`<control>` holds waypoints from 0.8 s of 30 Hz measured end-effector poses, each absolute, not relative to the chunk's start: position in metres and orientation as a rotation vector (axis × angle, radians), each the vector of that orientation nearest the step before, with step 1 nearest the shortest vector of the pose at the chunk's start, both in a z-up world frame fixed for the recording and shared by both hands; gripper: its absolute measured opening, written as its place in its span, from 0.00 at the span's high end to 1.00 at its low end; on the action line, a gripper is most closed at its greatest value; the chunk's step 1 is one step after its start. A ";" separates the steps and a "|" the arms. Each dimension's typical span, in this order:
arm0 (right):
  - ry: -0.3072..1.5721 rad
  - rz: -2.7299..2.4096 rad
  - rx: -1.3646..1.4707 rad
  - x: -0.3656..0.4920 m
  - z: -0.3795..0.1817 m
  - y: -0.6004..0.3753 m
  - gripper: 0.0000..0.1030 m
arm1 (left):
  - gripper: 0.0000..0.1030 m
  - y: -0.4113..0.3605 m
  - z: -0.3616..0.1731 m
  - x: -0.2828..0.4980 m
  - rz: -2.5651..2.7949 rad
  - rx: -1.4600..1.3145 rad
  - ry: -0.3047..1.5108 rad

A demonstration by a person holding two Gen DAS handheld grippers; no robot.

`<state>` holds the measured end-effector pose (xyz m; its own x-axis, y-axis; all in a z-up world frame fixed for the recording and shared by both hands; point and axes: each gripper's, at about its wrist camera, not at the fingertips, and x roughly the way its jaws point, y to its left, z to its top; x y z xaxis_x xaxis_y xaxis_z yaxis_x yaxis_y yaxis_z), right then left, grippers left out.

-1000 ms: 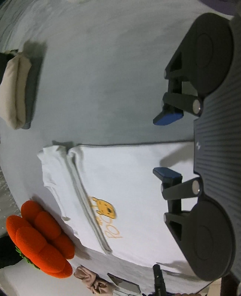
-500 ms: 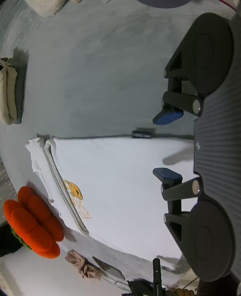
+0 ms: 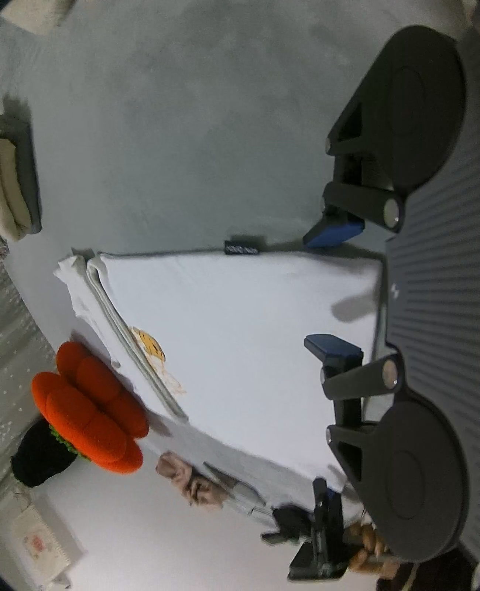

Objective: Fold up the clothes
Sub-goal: 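Close both grippers on the sweatshirt hem edge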

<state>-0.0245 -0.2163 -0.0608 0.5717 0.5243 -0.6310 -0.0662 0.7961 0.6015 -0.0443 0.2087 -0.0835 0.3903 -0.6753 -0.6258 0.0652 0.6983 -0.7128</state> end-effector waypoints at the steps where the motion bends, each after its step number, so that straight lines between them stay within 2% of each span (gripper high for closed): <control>1: 0.903 0.381 0.595 -0.026 -0.063 -0.219 0.45 | 0.59 0.209 -0.085 -0.045 -0.525 -0.672 1.081; 9: 0.903 0.413 0.699 -0.030 -0.069 -0.229 0.51 | 0.60 0.200 -0.087 -0.046 -0.569 -0.665 1.098; 17: 0.906 0.431 0.704 -0.029 -0.072 -0.227 0.52 | 0.67 0.198 -0.092 -0.047 -0.590 -0.677 1.105; 19: 0.907 0.429 0.711 -0.029 -0.073 -0.228 0.56 | 0.72 0.198 -0.092 -0.047 -0.588 -0.676 1.108; 22: 0.915 0.424 0.720 -0.029 -0.075 -0.230 0.65 | 0.73 0.199 -0.093 -0.048 -0.586 -0.676 1.113; 24: 0.918 0.424 0.725 -0.030 -0.077 -0.231 0.67 | 0.73 0.199 -0.093 -0.050 -0.593 -0.673 1.115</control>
<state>-0.0296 -0.2307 -0.0766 0.5515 0.6150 -0.5636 -0.0308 0.6902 0.7230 -0.0495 0.1992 -0.0930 0.3301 -0.7256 -0.6037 0.0946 0.6618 -0.7437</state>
